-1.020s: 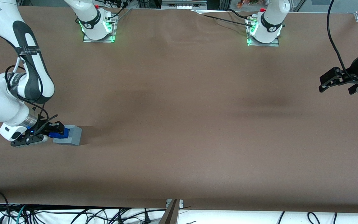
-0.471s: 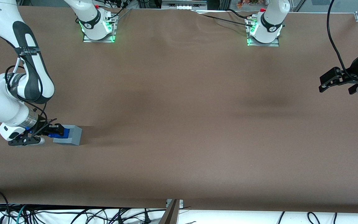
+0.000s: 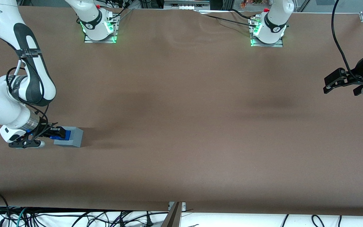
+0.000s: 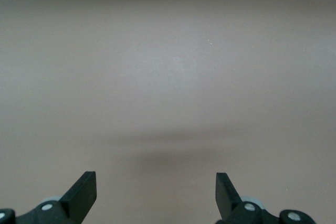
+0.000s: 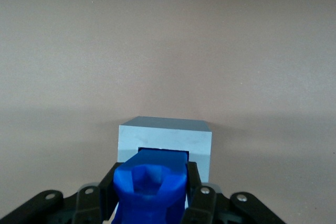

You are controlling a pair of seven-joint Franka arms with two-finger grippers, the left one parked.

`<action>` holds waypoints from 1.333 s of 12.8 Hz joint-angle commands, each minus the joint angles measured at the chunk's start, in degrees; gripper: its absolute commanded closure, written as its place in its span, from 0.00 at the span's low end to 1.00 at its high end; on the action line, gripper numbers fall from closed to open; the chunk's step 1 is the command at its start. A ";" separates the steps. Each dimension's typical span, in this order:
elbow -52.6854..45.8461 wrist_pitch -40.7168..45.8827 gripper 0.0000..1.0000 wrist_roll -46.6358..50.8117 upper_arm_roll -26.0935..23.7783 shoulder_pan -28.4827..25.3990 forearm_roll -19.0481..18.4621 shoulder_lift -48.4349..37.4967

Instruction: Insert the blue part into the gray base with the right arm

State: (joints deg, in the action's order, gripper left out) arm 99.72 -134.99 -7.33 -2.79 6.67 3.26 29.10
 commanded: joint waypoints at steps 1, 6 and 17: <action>-1.20 0.25 0.15 1.52 -0.64 0.36 0.61 0.09; -1.20 5.77 0.00 1.79 -1.43 0.36 -0.44 -5.78; -3.21 40.06 0.00 1.61 -4.24 0.62 -2.56 -31.11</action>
State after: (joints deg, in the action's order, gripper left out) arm 96.55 -95.87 -6.35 -6.65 6.63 1.03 -1.88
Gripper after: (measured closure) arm 0.000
